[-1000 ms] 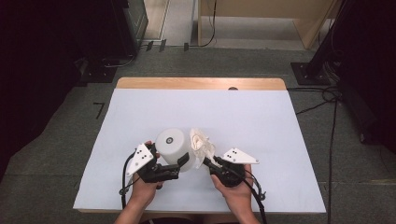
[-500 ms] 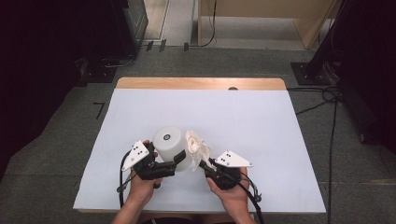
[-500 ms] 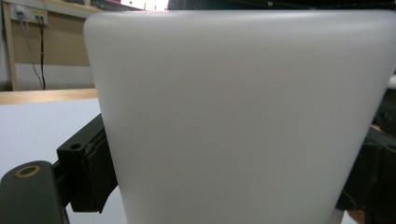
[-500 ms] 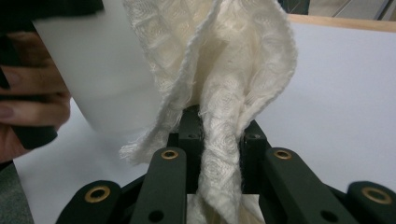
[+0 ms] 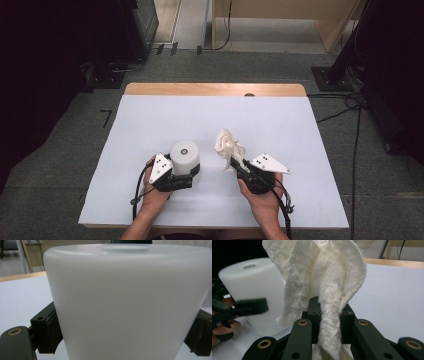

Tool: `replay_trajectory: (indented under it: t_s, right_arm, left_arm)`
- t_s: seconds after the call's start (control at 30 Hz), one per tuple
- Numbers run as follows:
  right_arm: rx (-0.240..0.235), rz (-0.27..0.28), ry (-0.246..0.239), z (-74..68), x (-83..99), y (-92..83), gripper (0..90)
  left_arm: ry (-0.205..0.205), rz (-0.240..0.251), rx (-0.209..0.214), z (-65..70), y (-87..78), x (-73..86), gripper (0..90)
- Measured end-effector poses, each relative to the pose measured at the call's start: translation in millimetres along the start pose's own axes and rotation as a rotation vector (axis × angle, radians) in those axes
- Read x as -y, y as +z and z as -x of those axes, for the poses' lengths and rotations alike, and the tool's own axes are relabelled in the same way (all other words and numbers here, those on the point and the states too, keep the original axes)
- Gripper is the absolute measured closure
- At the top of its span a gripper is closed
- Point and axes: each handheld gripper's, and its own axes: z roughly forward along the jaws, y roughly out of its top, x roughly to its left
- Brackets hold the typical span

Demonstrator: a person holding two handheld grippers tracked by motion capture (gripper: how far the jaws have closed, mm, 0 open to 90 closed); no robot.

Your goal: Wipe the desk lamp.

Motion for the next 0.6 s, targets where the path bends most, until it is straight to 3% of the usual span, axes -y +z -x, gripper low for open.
replay_trajectory:
  t_s: [0.07,0.1,0.23,0.43,0.5,0.53,0.6]
  right_arm:
    - [-0.001,0.002,-0.001,1.0,-0.5,0.2,76.8]
    - [-0.002,0.002,-0.001,1.0,-0.6,0.7,76.8]
    - [-0.014,0.0,-0.003,-1.1,-1.2,2.7,76.7]
    - [-0.021,-0.002,-0.006,-1.7,-1.6,4.5,76.7]
    - [-0.023,-0.004,-0.001,-0.7,-1.9,5.1,76.7]
    - [-0.023,-0.004,-0.001,-0.7,-1.9,5.1,76.7]
    - [-0.021,-0.003,-0.002,-0.1,-1.7,6.0,76.6]
  left_arm:
    - [0.053,-0.03,-0.013,3.5,2.1,5.1,8.3]
    - [0.073,-0.022,-0.014,5.7,1.8,8.1,8.2]
    - [0.114,-0.019,-0.024,8.9,-2.2,11.5,8.1]
    - [0.066,-0.009,-0.066,10.7,-10.3,7.9,0.0]
    - [0.016,0.007,-0.106,15.5,-12.3,3.7,0.0]
    - [0.016,0.007,-0.106,15.5,-12.3,3.7,0.0]
    - [0.001,-0.016,-0.168,24.1,-8.5,3.3,0.0]
